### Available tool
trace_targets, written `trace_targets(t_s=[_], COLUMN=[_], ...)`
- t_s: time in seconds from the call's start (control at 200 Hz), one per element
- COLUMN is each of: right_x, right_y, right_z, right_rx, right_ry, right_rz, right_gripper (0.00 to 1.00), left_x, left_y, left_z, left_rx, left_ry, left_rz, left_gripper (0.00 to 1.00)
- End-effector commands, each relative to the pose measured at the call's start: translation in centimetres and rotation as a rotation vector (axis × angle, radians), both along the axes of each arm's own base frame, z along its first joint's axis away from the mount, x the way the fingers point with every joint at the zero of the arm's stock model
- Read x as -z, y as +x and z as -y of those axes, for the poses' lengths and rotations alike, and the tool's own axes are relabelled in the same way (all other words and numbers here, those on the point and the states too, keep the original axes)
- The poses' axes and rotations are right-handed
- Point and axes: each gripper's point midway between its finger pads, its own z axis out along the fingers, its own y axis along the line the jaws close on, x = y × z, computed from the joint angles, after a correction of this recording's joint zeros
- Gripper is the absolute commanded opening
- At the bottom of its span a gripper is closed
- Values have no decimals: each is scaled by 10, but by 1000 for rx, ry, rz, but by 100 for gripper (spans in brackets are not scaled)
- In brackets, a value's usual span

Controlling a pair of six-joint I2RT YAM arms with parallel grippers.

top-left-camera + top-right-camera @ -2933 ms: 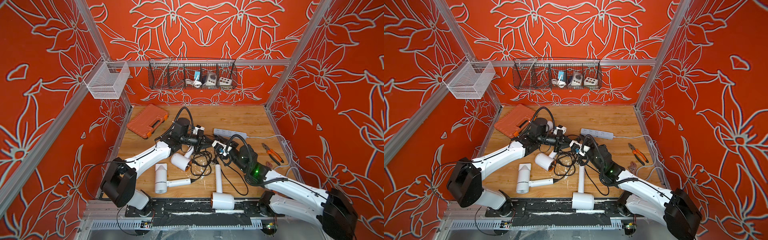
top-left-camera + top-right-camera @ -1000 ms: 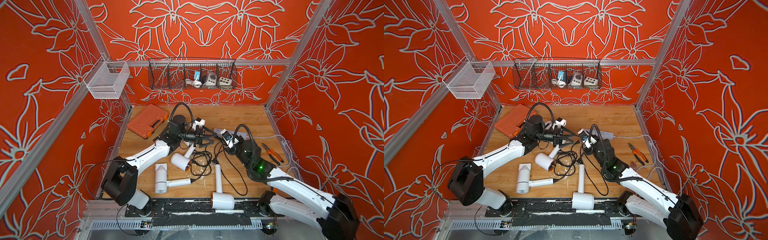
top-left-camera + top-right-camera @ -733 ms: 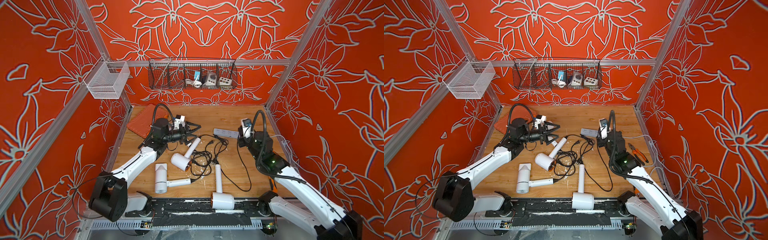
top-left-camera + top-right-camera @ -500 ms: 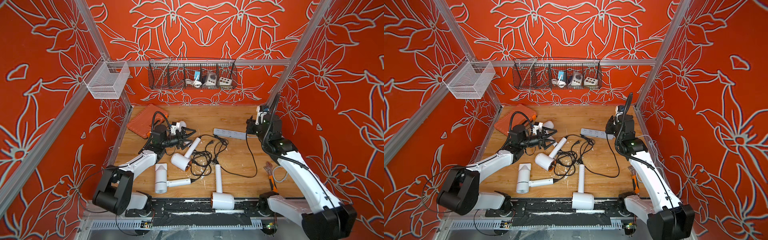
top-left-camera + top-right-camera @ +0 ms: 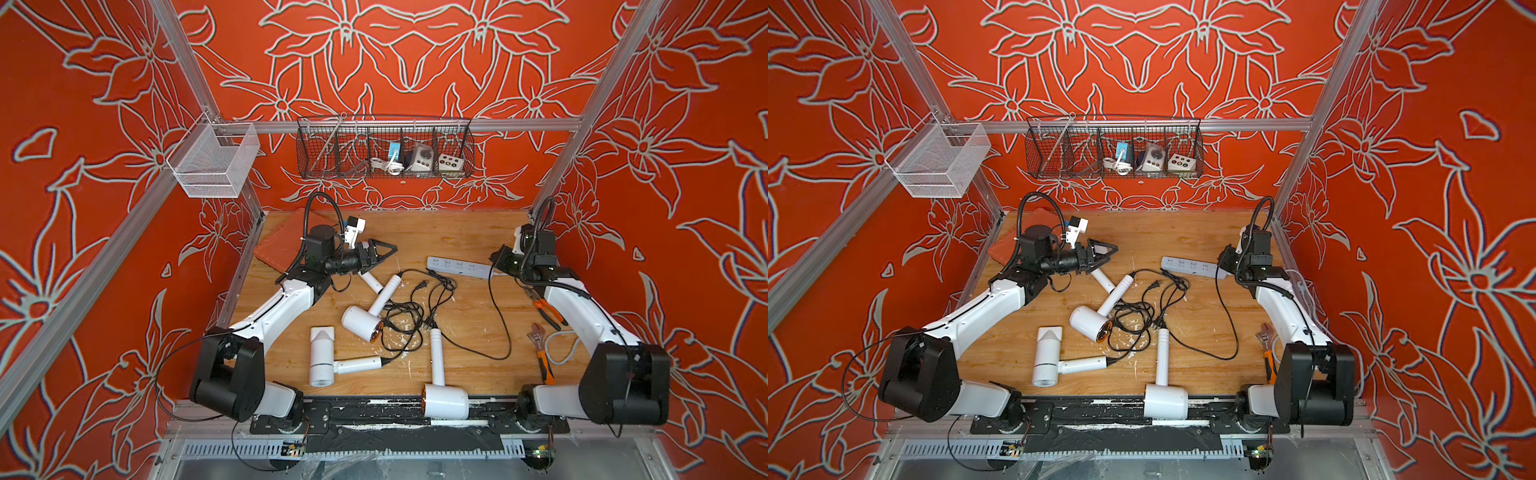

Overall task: Charge the blow dryers
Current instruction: Insert the plug into the socket.

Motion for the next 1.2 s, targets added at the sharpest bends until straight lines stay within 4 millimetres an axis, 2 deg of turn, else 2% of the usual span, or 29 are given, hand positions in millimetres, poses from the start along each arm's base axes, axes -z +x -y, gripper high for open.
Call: trace_targets(t_s=[0.0,0.11,0.24,0.44,0.601,0.736,0.811,0.981,1.081,1.196], right_x=[18,36,39,41,50,66,72,76,80,83], right_y=[16,31,46,64,72,73,72,70,69,64], right_z=[3,-21,-39,-40,-37,-39,-36,-31,-27,-20], right_rx=[7,-71,-84,-42,0,8,27,43,47,66], right_ry=[-121,-251,-345,-347,-352,-329,-331,-349,-368,-398], right_rz=[-19,-19,21,19,-4,-43,-53,-62,-81,-98], right_gripper=[0,0,0,0,0,0,0,0,0,0], left_x=[11,13,11,7,14,27,42,69,85,117], left_y=[5,3,-3,-8,-6,-1,7,21,43,71], left_z=[-4,-8,-11,-16,-14,-11,1,47,67,85], left_rx=[0,-18,-24,-45,-33,-29,0,110,128,133], left_ry=[104,116,143,160,164,192,259,339,367,472], left_rz=[61,98,153,201,178,146,95,6,-29,-69], left_gripper=[95,95,95,95,95,95,94,89,84,80])
